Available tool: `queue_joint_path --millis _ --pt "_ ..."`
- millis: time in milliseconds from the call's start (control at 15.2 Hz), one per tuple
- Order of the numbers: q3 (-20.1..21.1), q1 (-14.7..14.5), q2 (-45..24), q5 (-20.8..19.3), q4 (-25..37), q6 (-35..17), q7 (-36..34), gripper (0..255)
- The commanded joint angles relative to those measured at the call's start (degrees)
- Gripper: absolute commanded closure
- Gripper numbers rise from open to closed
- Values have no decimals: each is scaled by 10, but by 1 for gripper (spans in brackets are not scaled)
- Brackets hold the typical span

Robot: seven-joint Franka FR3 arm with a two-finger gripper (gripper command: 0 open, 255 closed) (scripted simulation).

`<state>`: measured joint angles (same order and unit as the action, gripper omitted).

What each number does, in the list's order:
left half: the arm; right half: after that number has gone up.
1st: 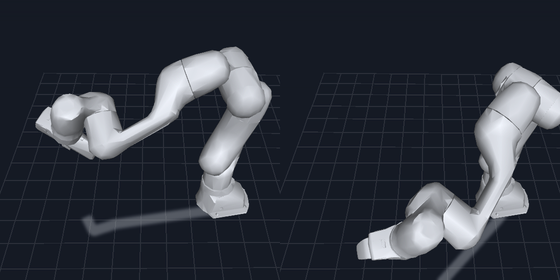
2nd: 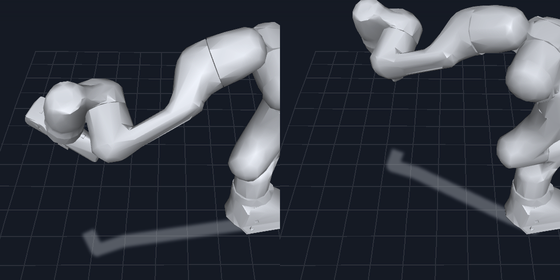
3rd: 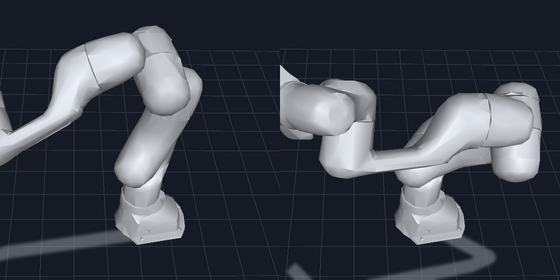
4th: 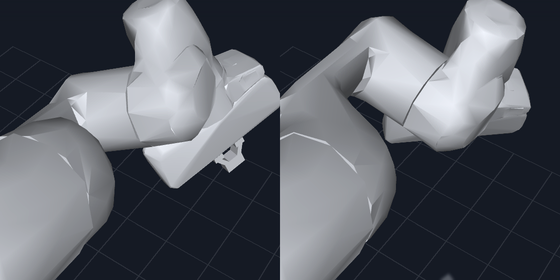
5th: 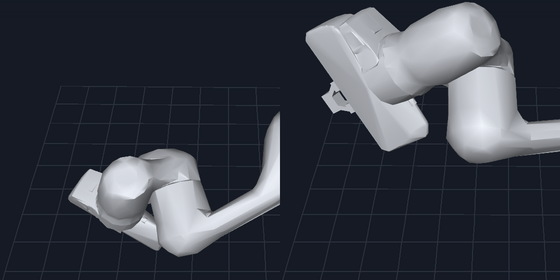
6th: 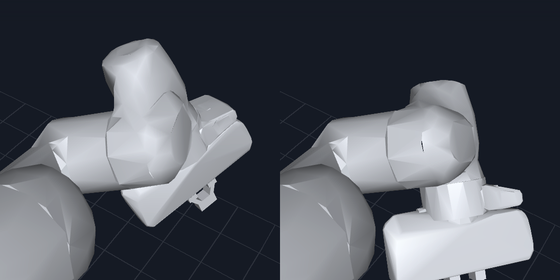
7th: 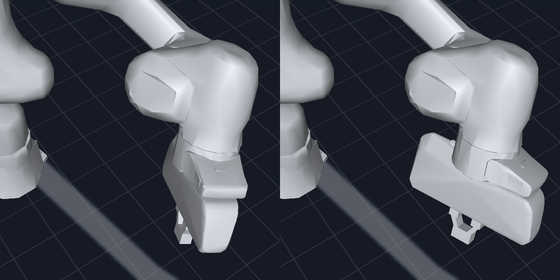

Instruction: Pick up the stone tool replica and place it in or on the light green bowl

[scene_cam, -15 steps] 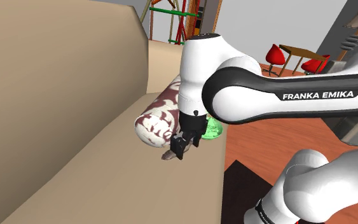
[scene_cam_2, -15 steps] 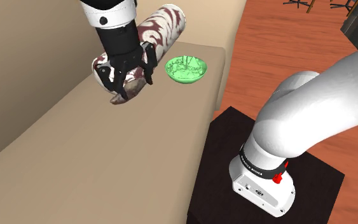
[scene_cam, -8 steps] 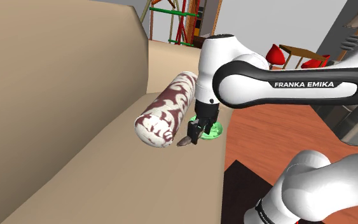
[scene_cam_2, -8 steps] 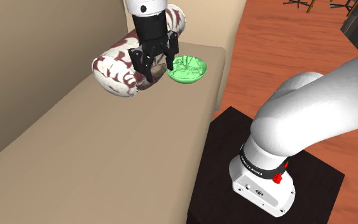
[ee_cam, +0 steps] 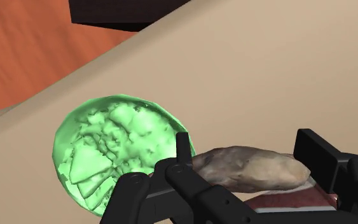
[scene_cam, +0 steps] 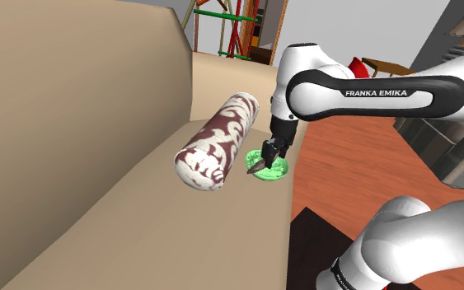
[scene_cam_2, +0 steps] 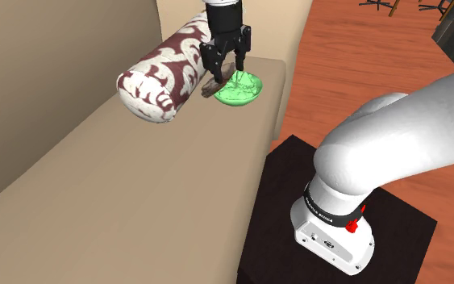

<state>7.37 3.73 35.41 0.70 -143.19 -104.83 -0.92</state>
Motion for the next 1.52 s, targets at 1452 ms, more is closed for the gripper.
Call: queue_joint_path --millis 1452 --pt "-111 66 -103 -74 -27 -138 124 255"
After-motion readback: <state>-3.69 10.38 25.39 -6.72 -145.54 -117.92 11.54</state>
